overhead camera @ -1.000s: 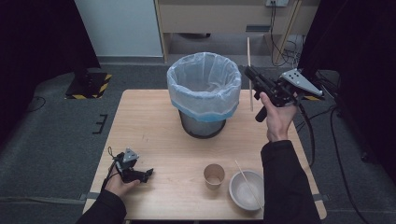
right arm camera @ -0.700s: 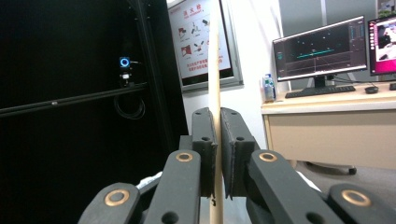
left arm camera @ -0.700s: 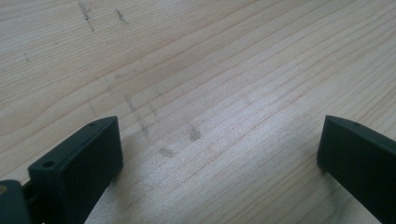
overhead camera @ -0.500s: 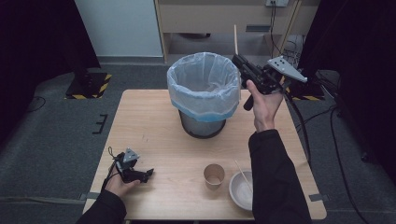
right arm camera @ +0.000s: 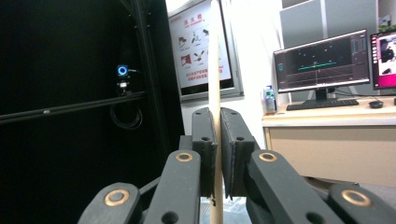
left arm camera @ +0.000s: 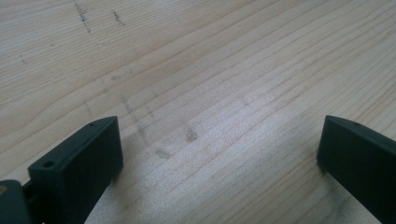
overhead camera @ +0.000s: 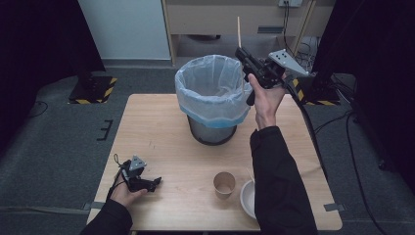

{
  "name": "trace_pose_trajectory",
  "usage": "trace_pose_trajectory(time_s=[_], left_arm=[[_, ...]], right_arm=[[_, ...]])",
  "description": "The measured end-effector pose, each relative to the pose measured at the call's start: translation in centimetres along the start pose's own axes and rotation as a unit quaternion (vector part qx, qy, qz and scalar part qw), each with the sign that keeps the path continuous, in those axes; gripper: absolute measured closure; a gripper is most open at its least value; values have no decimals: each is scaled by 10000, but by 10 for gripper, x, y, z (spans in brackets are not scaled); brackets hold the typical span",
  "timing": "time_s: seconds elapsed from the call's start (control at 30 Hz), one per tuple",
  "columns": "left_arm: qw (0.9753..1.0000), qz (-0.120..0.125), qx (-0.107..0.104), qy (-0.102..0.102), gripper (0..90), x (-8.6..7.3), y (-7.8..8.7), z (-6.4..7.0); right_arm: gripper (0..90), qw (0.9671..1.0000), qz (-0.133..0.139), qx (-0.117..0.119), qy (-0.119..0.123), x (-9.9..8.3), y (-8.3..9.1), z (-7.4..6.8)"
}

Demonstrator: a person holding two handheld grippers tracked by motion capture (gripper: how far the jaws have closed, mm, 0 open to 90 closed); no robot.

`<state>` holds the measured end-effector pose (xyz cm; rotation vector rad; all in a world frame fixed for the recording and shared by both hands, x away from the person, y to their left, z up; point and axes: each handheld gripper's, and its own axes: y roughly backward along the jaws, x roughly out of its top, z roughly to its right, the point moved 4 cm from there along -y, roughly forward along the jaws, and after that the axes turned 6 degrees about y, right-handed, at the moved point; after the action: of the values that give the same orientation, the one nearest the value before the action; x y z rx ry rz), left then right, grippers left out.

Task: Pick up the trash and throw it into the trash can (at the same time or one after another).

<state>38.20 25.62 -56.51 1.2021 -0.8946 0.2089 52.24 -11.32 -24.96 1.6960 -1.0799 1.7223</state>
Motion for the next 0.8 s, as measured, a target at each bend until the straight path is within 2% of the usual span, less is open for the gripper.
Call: trace_pose_trajectory(time_s=[0.07,0.37,0.5,0.73,0.8], left_arm=[[10000,2,-10,-2,0,0,0,0],[10000,-8,-20,-14,0,0,0,1],[10000,-15,-25,-20,0,0,0,1],[10000,-14,-31,-33,0,0,0,1],[10000,-16,-31,-35,0,0,0,1]], right_arm=[[857,9999,69,-48,-67,-2,-7,2],[857,9998,27,-180,-101,-14,-29,6],[856,9997,-43,-217,99,-14,-38,4],[849,9992,-145,-303,223,-14,-49,2],[769,9992,-252,-250,205,-17,-52,1]])
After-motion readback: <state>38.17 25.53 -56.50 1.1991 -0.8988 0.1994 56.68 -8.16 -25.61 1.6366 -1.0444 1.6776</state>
